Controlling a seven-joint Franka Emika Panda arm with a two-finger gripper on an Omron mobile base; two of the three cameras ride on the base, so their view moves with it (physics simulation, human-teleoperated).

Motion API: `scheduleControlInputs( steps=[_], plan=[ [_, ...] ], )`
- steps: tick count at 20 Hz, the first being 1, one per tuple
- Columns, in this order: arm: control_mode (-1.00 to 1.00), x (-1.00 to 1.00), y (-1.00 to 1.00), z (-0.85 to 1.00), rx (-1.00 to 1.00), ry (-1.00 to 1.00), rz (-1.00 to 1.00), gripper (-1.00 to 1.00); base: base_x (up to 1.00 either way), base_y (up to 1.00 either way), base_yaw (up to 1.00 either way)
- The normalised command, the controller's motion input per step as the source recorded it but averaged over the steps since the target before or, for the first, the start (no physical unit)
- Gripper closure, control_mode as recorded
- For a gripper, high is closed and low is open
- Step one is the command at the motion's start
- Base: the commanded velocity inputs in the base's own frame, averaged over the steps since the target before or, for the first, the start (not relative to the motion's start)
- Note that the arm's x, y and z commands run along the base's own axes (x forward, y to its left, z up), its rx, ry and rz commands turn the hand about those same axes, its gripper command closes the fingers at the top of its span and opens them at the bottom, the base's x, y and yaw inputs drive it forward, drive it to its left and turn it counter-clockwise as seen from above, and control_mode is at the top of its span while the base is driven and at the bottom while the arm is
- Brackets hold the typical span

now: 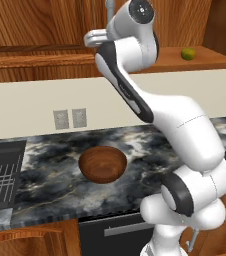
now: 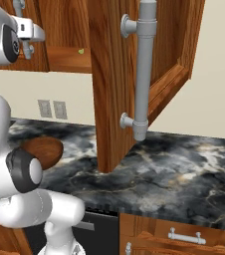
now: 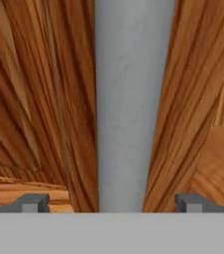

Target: Open the cabinet. Pick the peach and orange from the cabinet and place them into the bowl. Then close the cabinet.

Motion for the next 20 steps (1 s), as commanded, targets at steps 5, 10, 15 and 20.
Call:
scheduleControlInputs(
  steps=[5, 10, 15, 20],
  plan=[
    [-1.00, 0.36, 0.04, 0.00, -0.10, -0.01, 0.00, -1.00, 0.00, 0.00, 0.00],
    [-1.00, 0.27, 0.03, -0.06, -0.05, 0.00, 0.00, -1.00, 0.00, 0.00, 0.00],
    [-1.00, 0.19, 0.00, -0.03, 0.00, 0.00, 0.00, 1.00, 0.00, 0.00, 0.00],
    [-1.00, 0.01, 0.00, 0.00, 0.00, 0.00, 0.00, 1.00, 0.00, 0.00, 0.00]
  ],
)
